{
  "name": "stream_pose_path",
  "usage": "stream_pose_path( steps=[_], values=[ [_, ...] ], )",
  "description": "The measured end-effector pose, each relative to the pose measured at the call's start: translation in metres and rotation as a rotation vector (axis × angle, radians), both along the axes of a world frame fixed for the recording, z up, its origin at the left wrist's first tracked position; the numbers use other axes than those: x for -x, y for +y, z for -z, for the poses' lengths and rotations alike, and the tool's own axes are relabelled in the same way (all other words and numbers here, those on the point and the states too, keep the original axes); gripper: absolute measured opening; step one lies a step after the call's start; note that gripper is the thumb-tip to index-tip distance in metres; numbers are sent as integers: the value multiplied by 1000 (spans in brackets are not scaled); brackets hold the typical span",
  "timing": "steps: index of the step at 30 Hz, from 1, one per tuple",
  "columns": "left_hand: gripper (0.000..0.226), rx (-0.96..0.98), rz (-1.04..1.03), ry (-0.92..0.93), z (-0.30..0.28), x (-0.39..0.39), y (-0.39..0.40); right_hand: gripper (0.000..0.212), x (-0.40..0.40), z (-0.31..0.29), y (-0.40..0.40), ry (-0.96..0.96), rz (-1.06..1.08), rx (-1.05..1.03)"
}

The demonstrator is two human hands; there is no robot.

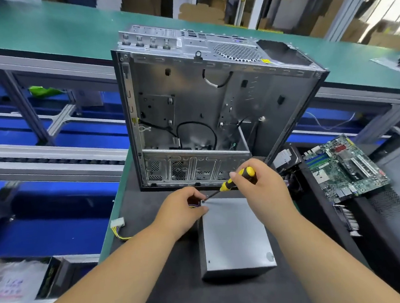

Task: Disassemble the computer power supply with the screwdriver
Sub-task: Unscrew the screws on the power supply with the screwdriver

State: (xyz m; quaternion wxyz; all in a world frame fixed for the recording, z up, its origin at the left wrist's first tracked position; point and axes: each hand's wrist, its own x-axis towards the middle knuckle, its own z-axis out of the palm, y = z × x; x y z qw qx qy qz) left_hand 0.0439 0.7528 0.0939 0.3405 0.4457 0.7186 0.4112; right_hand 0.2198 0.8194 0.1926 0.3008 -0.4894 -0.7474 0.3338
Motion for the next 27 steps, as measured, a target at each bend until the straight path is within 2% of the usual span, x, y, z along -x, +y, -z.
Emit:
stream_pose_path(
  steps=[7,13,20,27],
  values=[
    [22,-33,21,-89,6,3,2,20,4,-2,-8,-13,22,15],
    [25,-52,16,-82,7,-2,-2,19,11,-6,-16,-19,20,-12],
    [24,-67,15,-61,8,-3,-4,17,16,-8,-22,-155,-1,-58],
    [24,-84,27,-55,8,-3,-3,18,17,-11,-26,-182,30,-108]
  ],
)
